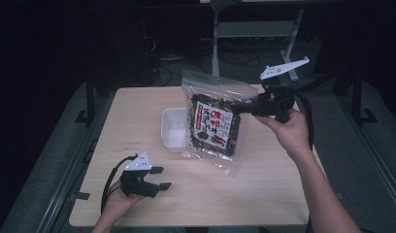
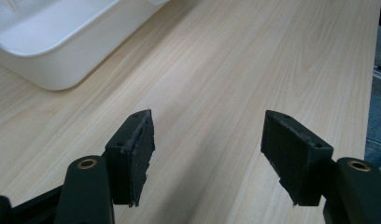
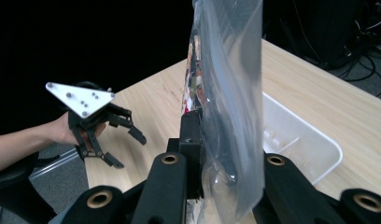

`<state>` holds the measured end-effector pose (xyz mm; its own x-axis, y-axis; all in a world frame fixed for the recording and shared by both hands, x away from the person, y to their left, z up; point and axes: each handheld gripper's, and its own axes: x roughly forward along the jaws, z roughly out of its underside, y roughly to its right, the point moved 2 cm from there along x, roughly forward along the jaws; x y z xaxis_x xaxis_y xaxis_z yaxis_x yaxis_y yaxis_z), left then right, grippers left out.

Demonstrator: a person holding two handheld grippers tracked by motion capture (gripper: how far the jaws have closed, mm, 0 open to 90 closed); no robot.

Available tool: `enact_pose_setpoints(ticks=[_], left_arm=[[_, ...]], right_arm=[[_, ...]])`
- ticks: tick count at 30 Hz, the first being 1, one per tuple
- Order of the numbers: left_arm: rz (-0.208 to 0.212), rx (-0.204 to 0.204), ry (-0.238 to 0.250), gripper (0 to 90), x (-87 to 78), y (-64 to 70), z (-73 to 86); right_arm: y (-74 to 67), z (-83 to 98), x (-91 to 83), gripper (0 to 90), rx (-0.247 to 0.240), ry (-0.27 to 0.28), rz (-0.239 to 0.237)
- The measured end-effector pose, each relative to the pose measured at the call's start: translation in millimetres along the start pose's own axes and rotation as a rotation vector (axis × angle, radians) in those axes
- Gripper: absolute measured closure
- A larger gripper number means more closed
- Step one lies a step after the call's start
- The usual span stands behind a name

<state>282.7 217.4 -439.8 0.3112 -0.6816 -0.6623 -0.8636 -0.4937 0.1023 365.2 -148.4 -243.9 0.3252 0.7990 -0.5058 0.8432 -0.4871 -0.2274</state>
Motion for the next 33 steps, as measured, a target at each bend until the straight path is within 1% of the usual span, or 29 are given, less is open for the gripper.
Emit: enact_pose_setpoints(ticks=[5, 10, 12, 17, 22, 26, 29, 33], left_arm=[[-0.002, -0.003, 0.000, 33.5, -0.9, -1.2, 1.3], [-0.004, -0.006, 0.004, 33.1, -2.1, -2.1, 1.7], [-0.006, -0.009, 0.004, 33.0, -2.3, -2.0, 1.9], [-0.009, -0.017, 0.007, 32.5, -3.2, -3.3, 3.2], [-0.008, -0.021, 0.012, 32.3, -4.4, -4.2, 4.4], [-0.007, -0.022, 0.012, 31.8, -3.9, -4.6, 4.6], [-0.011, -0.022, 0.014, 31.6, -4.4, -5.0, 4.4], [-0.013, -0.024, 0.014, 31.6, -4.8, -5.4, 5.1]], right_arm=[[1.3, -8.8, 4.9, 78.1, -0.002, 0.003, -0.006], [3.4, -18.3, 10.9, 78.0, -0.016, 0.000, 0.002], [4.3, -20.9, 13.1, 78.1, -0.011, 0.001, 0.000], [8.6, -29.3, 19.9, 78.1, -0.014, 0.004, 0.014], [13.3, -37.5, 25.5, 78.1, -0.006, 0.026, 0.026], [15.1, -40.9, 29.3, 78.1, -0.007, 0.031, 0.032], [18.6, -45.0, 36.4, 78.0, -0.014, 0.037, 0.051], [23.0, -47.7, 41.0, 78.0, -0.013, 0.042, 0.061]])
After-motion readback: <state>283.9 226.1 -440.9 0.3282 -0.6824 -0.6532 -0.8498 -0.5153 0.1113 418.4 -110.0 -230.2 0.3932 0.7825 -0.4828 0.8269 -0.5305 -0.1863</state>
